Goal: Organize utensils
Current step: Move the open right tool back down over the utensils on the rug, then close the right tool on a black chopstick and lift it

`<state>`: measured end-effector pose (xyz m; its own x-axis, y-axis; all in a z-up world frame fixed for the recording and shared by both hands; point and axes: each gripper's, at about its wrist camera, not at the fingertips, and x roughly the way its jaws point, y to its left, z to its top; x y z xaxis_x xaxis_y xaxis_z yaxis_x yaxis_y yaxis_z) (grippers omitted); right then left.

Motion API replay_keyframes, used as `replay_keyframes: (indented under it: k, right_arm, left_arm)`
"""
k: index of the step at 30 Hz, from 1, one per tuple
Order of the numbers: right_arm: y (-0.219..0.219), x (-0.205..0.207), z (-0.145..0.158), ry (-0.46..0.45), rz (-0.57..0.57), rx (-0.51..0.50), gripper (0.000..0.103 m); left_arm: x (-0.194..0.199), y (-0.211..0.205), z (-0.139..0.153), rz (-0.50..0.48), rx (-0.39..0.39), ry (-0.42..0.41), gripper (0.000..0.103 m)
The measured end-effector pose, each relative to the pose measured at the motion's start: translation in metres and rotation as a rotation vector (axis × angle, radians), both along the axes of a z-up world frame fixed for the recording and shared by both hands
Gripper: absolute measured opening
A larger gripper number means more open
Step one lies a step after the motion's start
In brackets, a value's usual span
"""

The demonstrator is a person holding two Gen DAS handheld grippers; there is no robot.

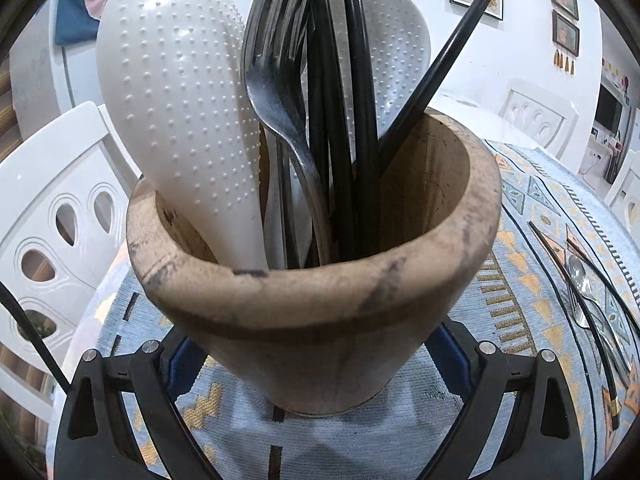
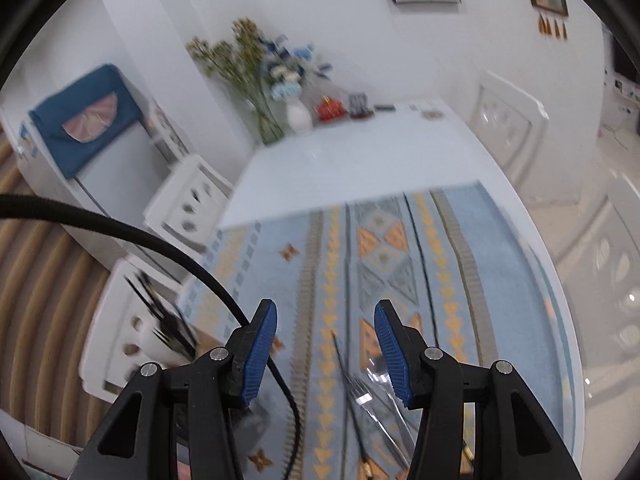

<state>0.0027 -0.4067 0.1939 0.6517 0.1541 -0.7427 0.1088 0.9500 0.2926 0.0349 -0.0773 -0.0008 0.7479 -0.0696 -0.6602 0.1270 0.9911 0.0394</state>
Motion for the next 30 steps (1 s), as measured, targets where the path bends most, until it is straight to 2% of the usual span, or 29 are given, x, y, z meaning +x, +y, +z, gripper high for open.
replay_keyframes:
  k: [4, 7, 10, 14, 18, 20, 26, 30]
  right_arm:
    - [-0.007, 0.005, -0.046, 0.127, -0.019, -0.022, 0.049]
    - [-0.005, 0.01, -0.08, 0.22, -0.002, 0.011, 0.049]
    - [0.014, 0.015, -0.108, 0.27, 0.062, -0.002, 0.036]
    - [0.036, 0.028, -0.134, 0.327, 0.135, -0.03, 0.034]
    - [0.051, 0.042, -0.156, 0.381, 0.182, -0.093, 0.03]
    - [0.052, 0.047, -0.165, 0.402, 0.187, -0.099, 0.025]
    - [0.05, 0.058, -0.182, 0.431, 0.181, -0.112, 0.02]
    - [0.052, 0.061, -0.19, 0.443, 0.189, -0.137, 0.01]
  left_arm:
    - [-0.001, 0.004, 0.0, 0.0, 0.002, -0.001, 0.095]
    - [-0.001, 0.003, 0.0, 0.0, 0.002, 0.0, 0.095]
    - [-0.001, 0.003, 0.0, 0.0, 0.002, 0.005, 0.095]
    - [0.003, 0.004, 0.001, 0.0, -0.001, 0.009, 0.095]
    - [0.007, 0.006, 0.0, -0.001, -0.004, 0.014, 0.095]
    - [0.008, 0.007, 0.0, -0.001, -0.007, 0.016, 0.095]
    - [0.008, 0.007, 0.0, -0.001, -0.007, 0.016, 0.095]
    - [0.008, 0.007, 0.0, -0.001, -0.007, 0.016, 0.095]
